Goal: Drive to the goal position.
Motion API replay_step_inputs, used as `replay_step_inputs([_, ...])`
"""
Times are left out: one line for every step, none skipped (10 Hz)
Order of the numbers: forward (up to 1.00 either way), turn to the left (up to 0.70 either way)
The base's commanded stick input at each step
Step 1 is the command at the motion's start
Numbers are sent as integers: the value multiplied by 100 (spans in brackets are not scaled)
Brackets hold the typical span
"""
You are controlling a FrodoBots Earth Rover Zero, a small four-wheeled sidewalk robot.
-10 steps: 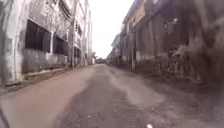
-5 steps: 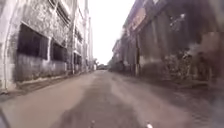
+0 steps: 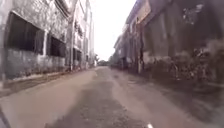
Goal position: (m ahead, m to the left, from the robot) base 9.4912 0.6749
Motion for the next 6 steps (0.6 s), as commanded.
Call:
replay_step_inputs([100,0])
replay_step_inputs([100,0])
replay_step_inputs([100,0])
replay_step_inputs([100,0])
replay_step_inputs([100,0])
replay_step_inputs([100,0])
